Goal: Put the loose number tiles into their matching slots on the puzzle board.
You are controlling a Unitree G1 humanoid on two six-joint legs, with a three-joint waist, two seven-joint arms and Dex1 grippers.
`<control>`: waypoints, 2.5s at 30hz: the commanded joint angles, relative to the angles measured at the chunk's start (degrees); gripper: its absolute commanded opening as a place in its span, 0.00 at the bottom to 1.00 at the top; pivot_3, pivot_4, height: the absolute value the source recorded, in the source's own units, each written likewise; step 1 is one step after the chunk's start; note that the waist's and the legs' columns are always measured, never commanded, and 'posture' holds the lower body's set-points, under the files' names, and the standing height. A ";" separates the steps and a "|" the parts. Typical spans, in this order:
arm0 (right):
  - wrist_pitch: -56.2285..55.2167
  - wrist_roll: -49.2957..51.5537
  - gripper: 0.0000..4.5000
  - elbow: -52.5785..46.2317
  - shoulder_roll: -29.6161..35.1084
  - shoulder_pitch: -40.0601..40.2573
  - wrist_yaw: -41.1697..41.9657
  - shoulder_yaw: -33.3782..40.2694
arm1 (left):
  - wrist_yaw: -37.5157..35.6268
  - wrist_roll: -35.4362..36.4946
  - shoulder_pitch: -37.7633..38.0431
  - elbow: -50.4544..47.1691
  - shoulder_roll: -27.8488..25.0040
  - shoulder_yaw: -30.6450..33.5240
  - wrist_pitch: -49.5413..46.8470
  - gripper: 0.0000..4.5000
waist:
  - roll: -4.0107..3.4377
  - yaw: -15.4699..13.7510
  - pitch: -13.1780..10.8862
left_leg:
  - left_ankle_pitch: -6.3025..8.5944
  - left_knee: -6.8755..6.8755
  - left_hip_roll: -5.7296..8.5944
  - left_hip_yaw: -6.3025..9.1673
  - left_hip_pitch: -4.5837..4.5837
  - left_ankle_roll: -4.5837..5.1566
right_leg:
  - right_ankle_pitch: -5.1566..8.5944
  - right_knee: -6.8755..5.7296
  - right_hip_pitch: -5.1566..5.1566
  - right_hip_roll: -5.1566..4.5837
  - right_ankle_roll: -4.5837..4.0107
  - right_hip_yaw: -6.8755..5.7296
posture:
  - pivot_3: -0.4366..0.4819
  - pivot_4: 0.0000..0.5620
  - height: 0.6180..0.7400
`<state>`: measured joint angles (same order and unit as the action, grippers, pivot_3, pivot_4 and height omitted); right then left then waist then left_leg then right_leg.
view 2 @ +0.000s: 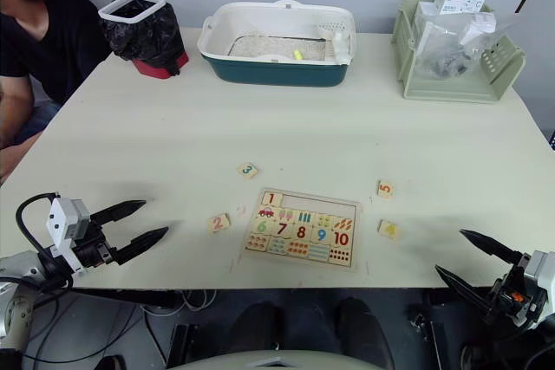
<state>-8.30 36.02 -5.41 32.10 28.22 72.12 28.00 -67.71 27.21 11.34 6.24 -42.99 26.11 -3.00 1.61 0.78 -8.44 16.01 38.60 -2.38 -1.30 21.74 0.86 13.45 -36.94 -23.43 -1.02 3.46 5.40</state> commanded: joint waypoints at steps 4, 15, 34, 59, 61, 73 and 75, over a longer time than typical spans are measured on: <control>-0.41 1.14 1.00 -0.34 0.53 -0.26 0.68 0.96 | -1.04 0.59 -0.44 0.03 -1.04 0.49 0.66 0.99 | 0.00 0.00 0.00 | 0.00 0.00 0.00 0.00 0.00 0.00 | 0.00 0.00 0.00 0.00 0.00 0.00 | 0.48 0.27 1.00; -0.28 0.68 1.00 0.61 0.78 -2.19 1.10 0.48 | -2.44 0.37 -0.40 0.26 -1.20 0.33 0.99 0.99 | 0.00 -0.01 0.00 | 0.00 -0.02 0.00 0.00 0.01 0.00 | 0.00 0.02 -0.01 0.00 0.00 0.00 | 0.48 0.27 1.00; 3.55 5.72 1.00 -3.78 5.56 -3.23 9.83 -0.19 | -11.61 -4.46 -10.32 0.95 -5.55 -12.05 5.23 0.99 | -0.03 -0.05 -0.02 | 0.00 -0.03 0.01 -0.02 0.02 0.00 | 0.00 0.04 -0.01 0.00 0.00 0.01 | 0.48 0.27 1.00; 4.14 5.48 1.00 -9.31 4.64 -4.32 9.81 -2.27 | -10.75 -9.96 -20.38 2.28 -5.54 -23.87 2.08 0.99 | -0.05 -0.09 -0.05 | 0.00 -0.06 0.03 0.02 0.05 0.00 | -0.02 0.05 -0.01 0.03 -0.02 0.00 | 0.48 0.27 1.00; 4.09 5.46 1.00 -9.27 4.59 -4.34 9.81 -2.28 | -9.92 -10.34 -20.72 2.01 -5.30 -24.18 1.59 0.99 | -0.05 -0.09 -0.05 | 0.00 -0.06 0.03 0.02 0.05 0.00 | -0.02 0.05 -0.01 0.02 -0.02 0.01 | 0.48 0.27 1.00; 3.81 5.46 1.00 -9.18 4.51 -4.36 9.58 -2.24 | -8.16 -12.47 -18.99 4.25 -5.07 -25.60 3.03 0.99 | -0.05 -0.07 -0.05 | 0.00 -0.06 0.03 0.01 0.03 0.00 | -0.02 0.05 -0.01 0.02 -0.02 0.01 | 0.48 0.27 1.00; 3.79 5.48 1.00 -9.29 4.48 -4.33 9.49 -2.27 | -8.25 -12.64 -18.60 5.30 -4.97 -25.79 3.60 0.99 | -0.07 -0.07 -0.04 | 0.00 -0.06 0.03 0.01 0.02 0.00 | -0.02 0.05 0.00 0.03 -0.02 0.01 | 0.48 0.27 1.00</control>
<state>-3.93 40.84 -13.32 36.72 23.77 81.83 25.09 -75.80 15.31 -8.17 10.29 -48.02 0.69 0.12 1.54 0.71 -8.48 16.01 38.54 -2.35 -1.29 21.76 0.86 13.43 -36.89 -23.43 -0.99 3.45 5.41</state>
